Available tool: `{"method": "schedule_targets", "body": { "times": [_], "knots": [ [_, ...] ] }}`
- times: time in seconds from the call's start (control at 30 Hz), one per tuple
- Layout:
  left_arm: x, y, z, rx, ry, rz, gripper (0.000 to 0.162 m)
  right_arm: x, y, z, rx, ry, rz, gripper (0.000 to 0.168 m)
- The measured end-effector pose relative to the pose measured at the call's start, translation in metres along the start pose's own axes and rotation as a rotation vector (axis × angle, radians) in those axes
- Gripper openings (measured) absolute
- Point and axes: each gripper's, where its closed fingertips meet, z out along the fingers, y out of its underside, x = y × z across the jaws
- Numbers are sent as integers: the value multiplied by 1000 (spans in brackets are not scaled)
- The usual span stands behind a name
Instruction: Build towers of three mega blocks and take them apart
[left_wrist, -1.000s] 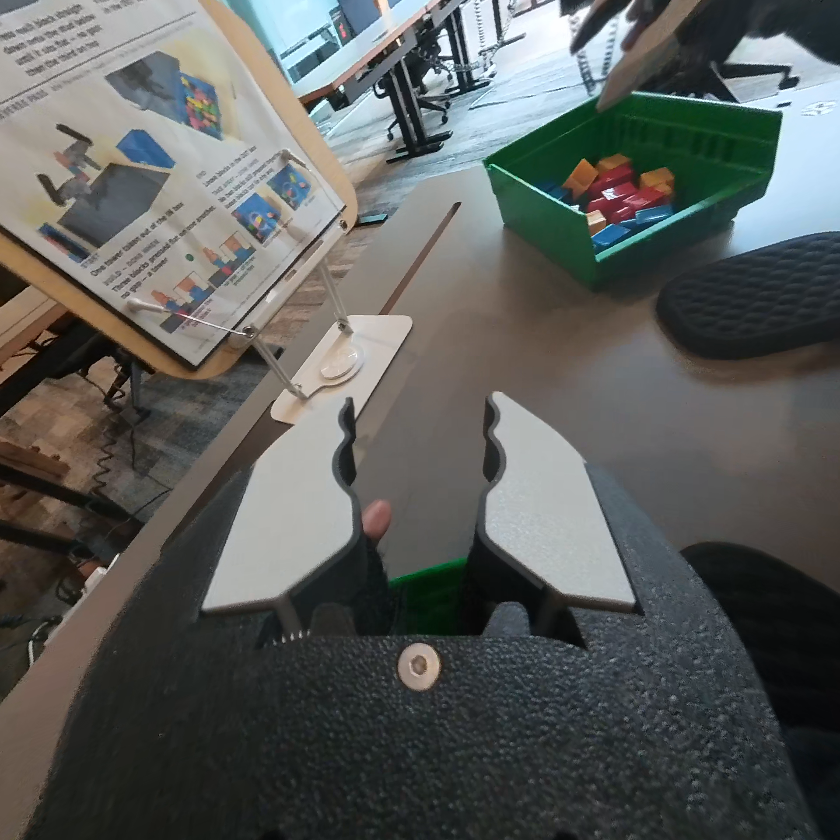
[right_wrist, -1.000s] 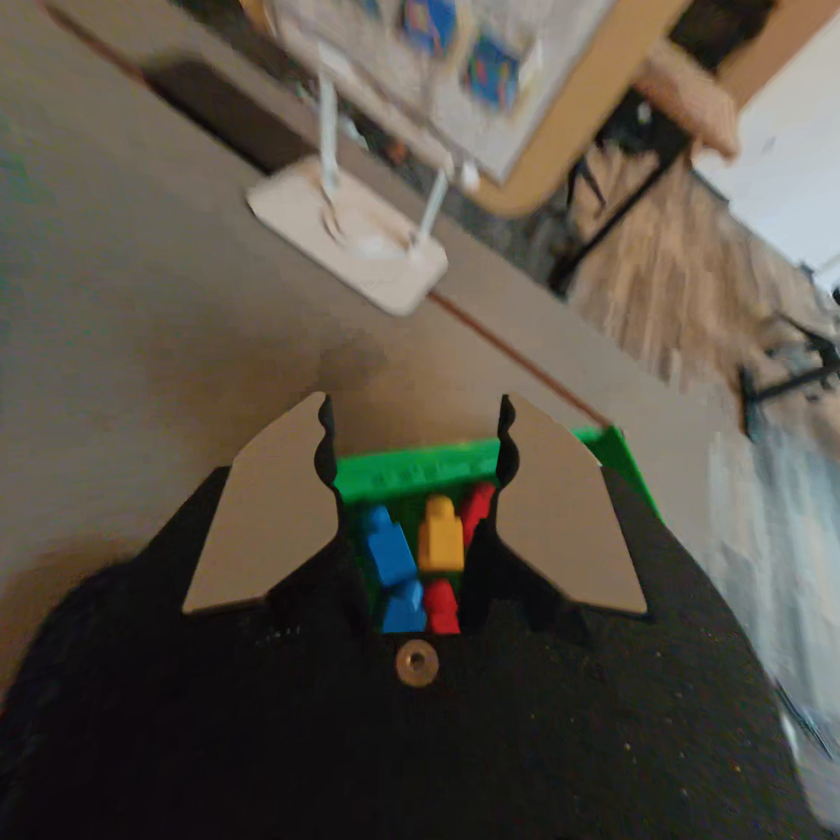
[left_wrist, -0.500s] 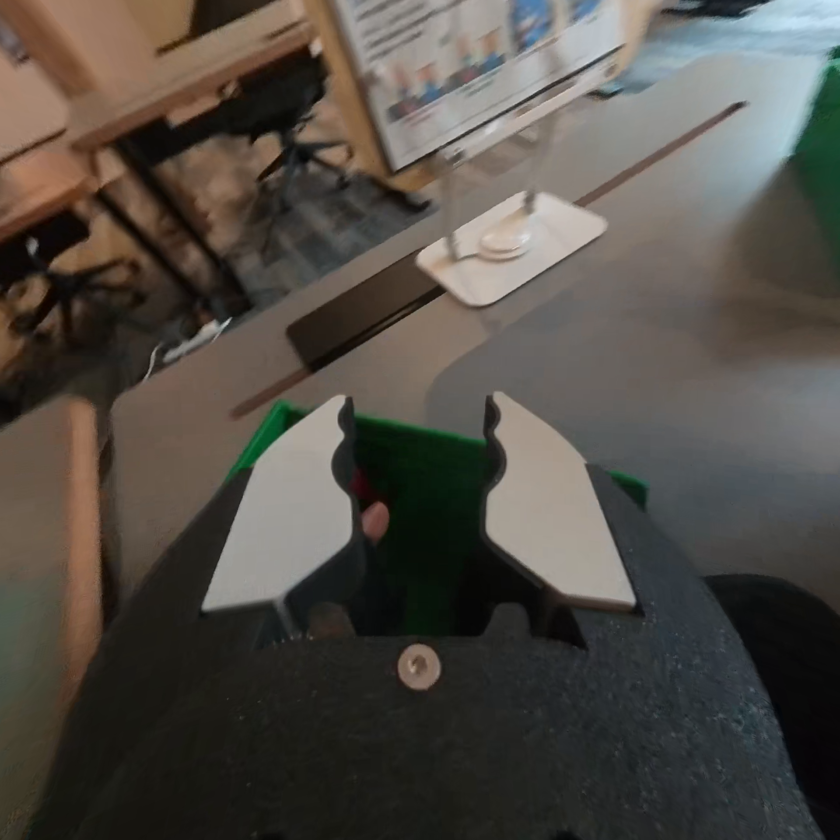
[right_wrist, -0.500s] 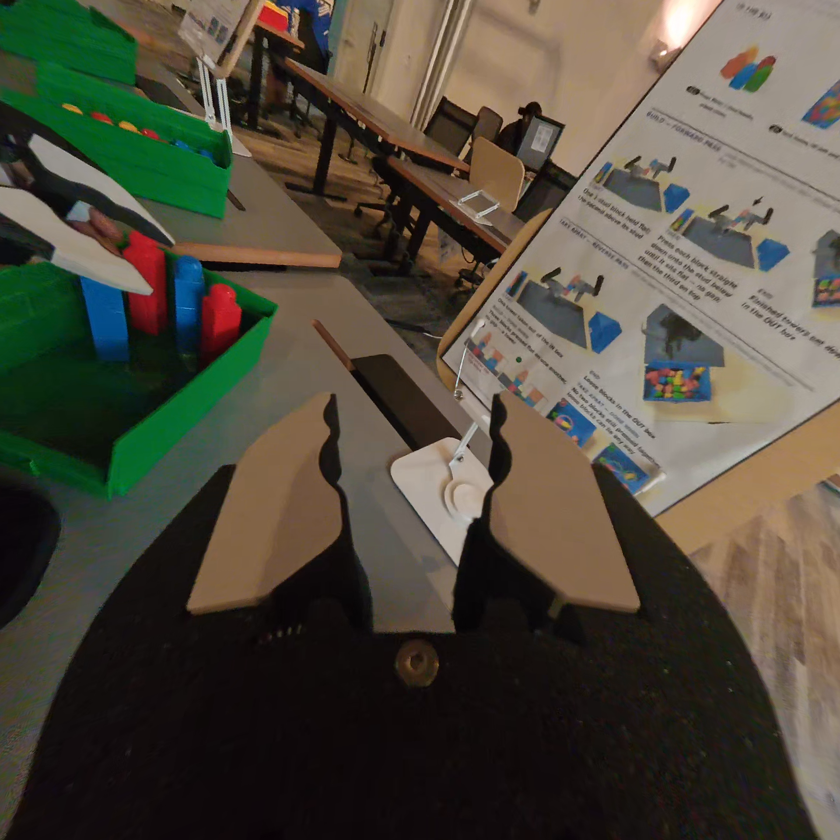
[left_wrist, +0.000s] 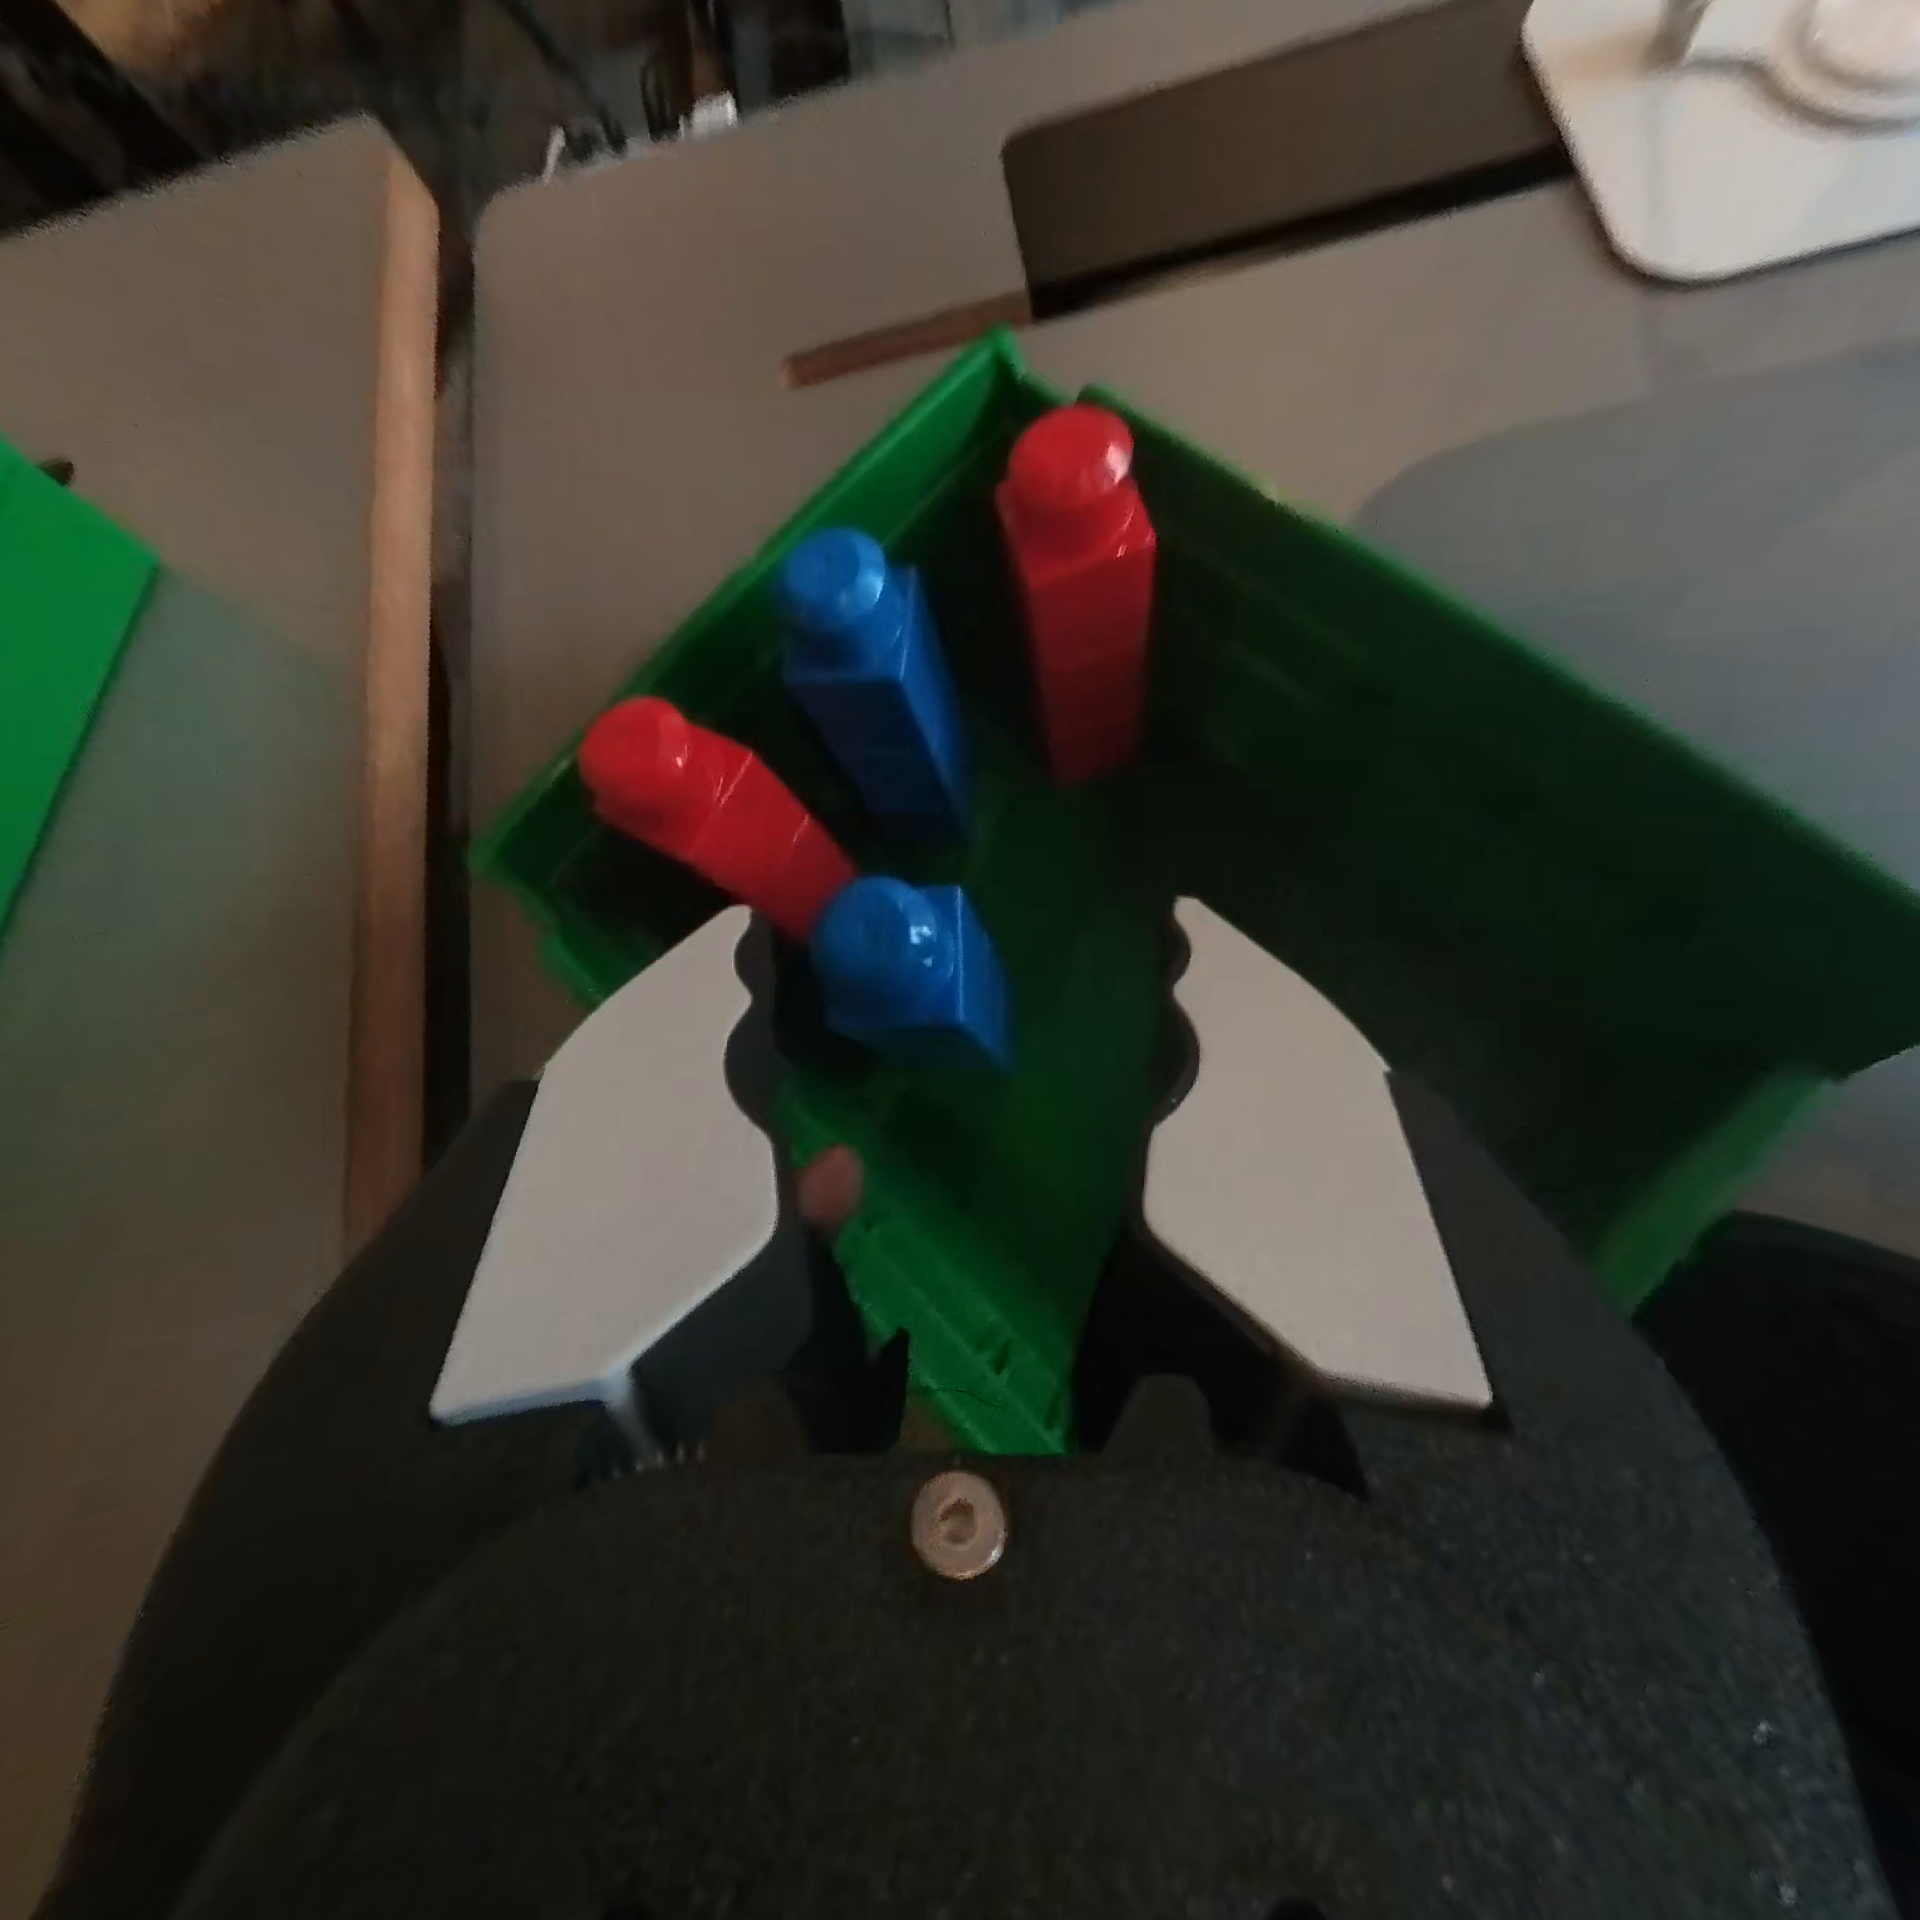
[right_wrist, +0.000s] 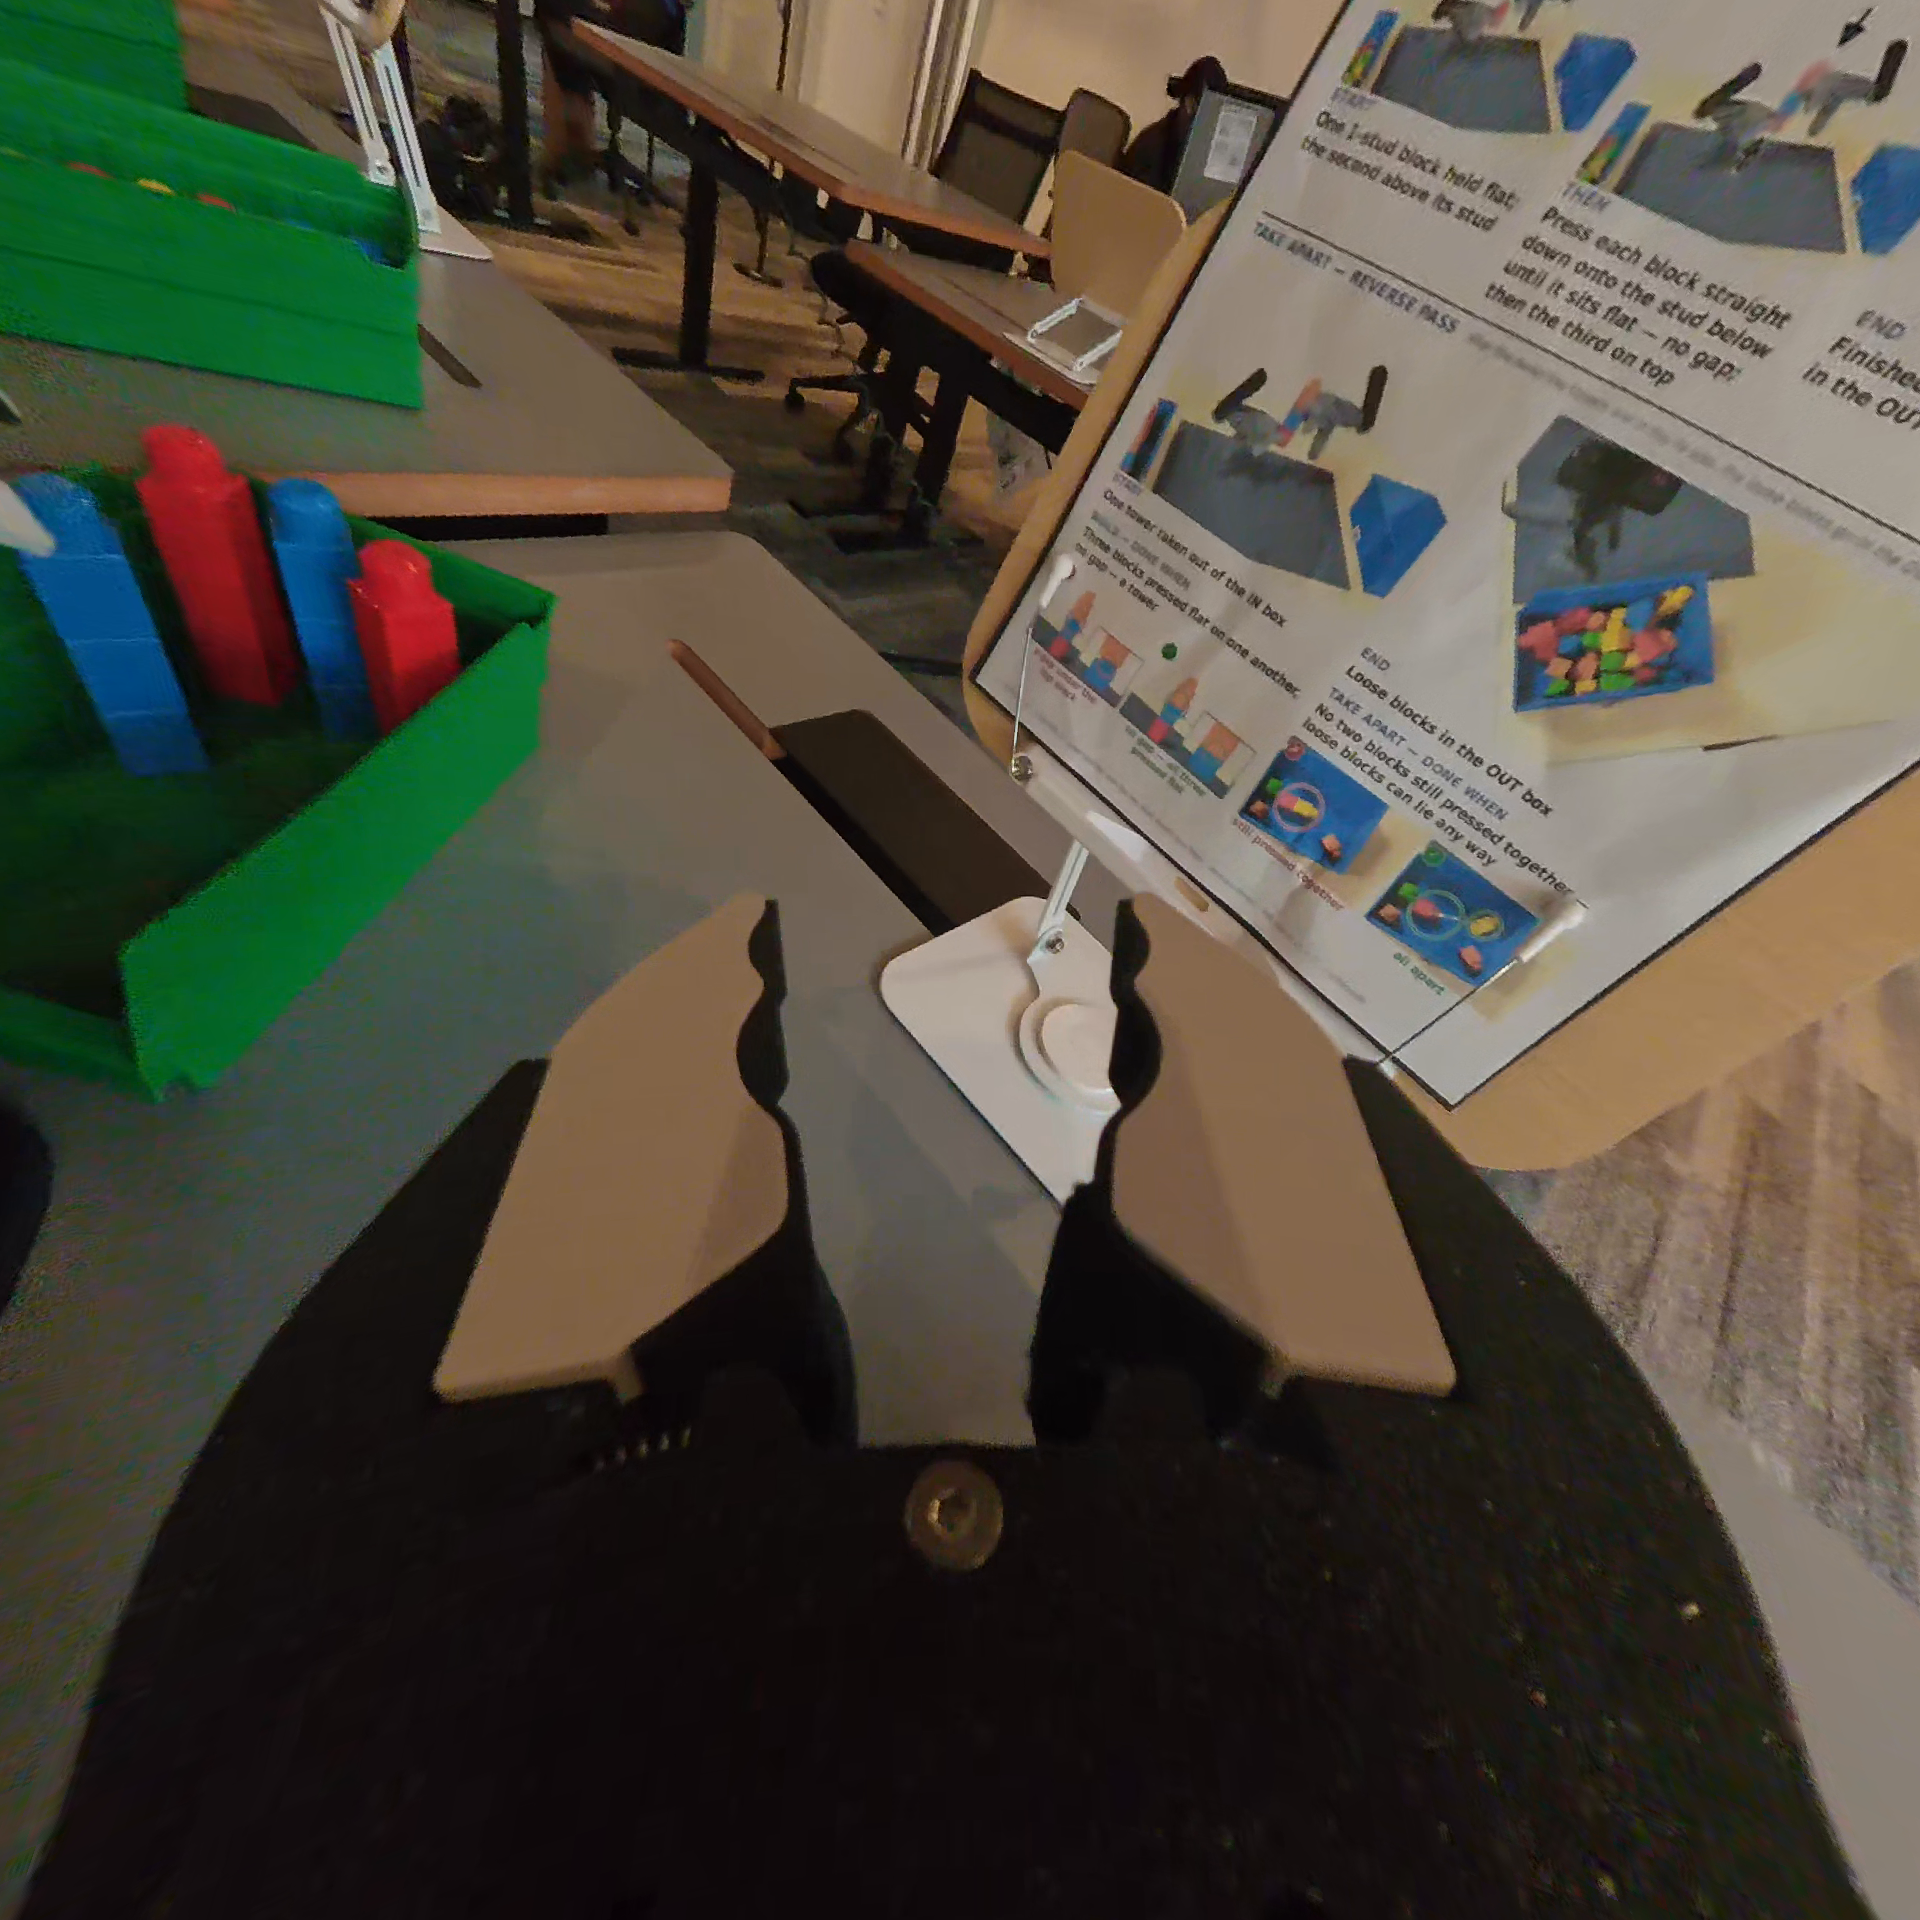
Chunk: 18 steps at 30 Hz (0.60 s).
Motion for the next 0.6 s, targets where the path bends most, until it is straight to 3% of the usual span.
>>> {"method": "schedule_targets", "body": {
  "times": [0.17,0.4,0.6],
  "knots": [
    [-5,23,22,-142,-14,19,69,0,-1,-2,4,4,-12,60],
    [-15,38,39,-208,-26,12,60,-6,-1,2,-4,-13,-32,60],
    [-16,50,48,-258,-3,34,39,-10,-1,4,-5,-26,-42,59]
  ]
}}
